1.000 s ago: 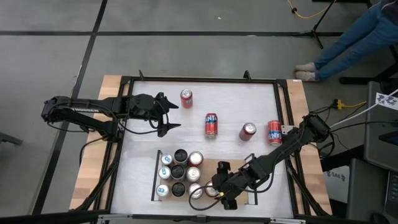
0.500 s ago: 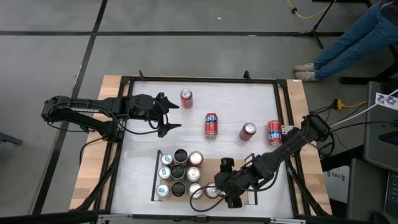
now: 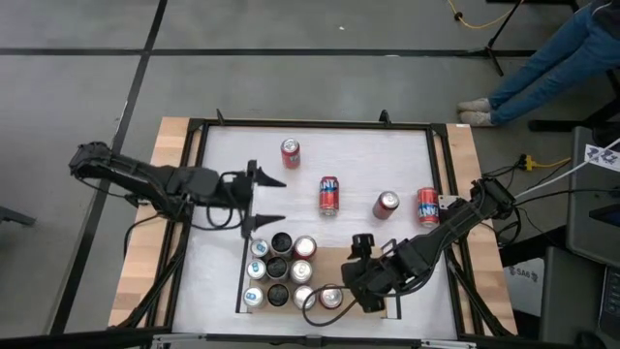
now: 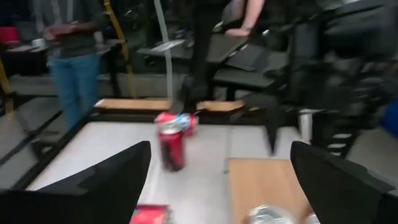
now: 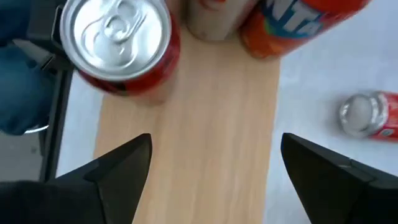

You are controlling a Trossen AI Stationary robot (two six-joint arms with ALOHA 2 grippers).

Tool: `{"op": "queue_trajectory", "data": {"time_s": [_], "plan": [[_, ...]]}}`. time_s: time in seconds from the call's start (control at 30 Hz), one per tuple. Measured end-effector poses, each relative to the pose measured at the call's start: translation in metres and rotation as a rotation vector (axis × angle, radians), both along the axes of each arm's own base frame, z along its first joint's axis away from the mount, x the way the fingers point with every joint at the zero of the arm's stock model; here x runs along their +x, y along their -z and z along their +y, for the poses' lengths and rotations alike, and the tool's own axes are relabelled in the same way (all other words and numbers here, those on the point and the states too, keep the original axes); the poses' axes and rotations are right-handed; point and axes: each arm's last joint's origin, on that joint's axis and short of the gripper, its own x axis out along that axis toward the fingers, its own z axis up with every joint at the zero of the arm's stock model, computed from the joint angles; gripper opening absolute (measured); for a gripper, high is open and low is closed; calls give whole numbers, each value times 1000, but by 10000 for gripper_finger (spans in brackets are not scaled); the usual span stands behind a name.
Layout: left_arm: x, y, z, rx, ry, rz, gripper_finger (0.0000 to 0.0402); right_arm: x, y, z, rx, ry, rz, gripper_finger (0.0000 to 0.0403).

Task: Place canned beverage on shelf
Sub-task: Put the left red soda can on the shelf

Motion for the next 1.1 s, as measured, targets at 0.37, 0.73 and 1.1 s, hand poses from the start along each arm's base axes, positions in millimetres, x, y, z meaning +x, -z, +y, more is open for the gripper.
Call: {"op": "queue_trajectory", "data": {"time_s": [0.37,0.73,1.1], "plan": [[-14,-2,-43,-42,117,-18,319,4,18,0,-66,32,-48,347],[-16,-1,-46,-37,104,-19,293,10,32,6,24,12,-81,347],[-16,-1,-46,-36,104,-18,293,10,31,11,133,-38,-49,347]]}}
